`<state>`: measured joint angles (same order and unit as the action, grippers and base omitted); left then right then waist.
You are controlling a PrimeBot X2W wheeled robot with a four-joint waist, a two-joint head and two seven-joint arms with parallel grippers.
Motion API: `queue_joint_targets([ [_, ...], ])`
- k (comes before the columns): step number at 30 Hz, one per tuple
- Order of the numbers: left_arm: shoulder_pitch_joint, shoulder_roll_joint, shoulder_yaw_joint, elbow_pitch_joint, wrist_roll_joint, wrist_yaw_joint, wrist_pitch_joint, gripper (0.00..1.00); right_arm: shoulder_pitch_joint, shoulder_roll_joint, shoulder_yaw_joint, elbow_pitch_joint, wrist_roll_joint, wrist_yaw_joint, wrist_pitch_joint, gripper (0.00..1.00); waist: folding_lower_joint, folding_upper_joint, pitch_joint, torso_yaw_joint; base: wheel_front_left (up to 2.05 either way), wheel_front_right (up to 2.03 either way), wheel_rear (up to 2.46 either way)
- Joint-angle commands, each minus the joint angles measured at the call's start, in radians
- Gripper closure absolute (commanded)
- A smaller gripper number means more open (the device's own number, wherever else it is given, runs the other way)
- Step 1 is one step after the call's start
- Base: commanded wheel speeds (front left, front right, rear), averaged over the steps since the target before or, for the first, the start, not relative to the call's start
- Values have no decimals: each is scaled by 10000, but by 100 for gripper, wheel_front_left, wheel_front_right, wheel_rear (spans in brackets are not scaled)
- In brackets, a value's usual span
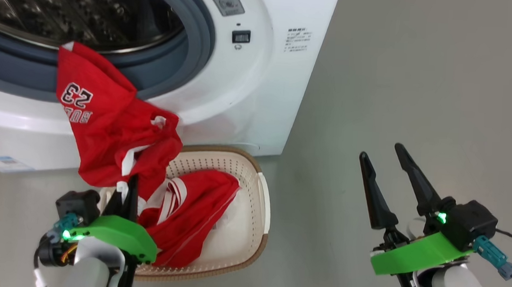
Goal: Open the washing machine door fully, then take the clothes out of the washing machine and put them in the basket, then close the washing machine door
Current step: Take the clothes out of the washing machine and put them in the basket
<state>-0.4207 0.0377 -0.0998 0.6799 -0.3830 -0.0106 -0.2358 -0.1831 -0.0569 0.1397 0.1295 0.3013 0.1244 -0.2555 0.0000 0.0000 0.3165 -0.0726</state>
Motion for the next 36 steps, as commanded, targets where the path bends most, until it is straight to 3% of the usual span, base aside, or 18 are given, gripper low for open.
queue_joint_targets([
  [1,-317,130,172,145,-125,-89,-124,100,-230,-9,217,-269,-69,63,-63,0,0,0,286,20,0,0,0],
  [16,-2046,127,-1258,3915,-2425,-511,-32,100,-972,-116,604,-314,-119,63,-63,0,0,0,1581,-113,0,0,0],
  [26,-2573,126,-2054,5091,-3835,-527,57,100,-1293,-94,793,-287,-143,63,-63,0,0,0,2254,-268,0,0,0],
  [36,-3231,126,-2684,5698,-4435,-321,126,100,-1680,-34,1036,-235,-97,63,-63,0,0,0,2814,-523,0,0,0],
])
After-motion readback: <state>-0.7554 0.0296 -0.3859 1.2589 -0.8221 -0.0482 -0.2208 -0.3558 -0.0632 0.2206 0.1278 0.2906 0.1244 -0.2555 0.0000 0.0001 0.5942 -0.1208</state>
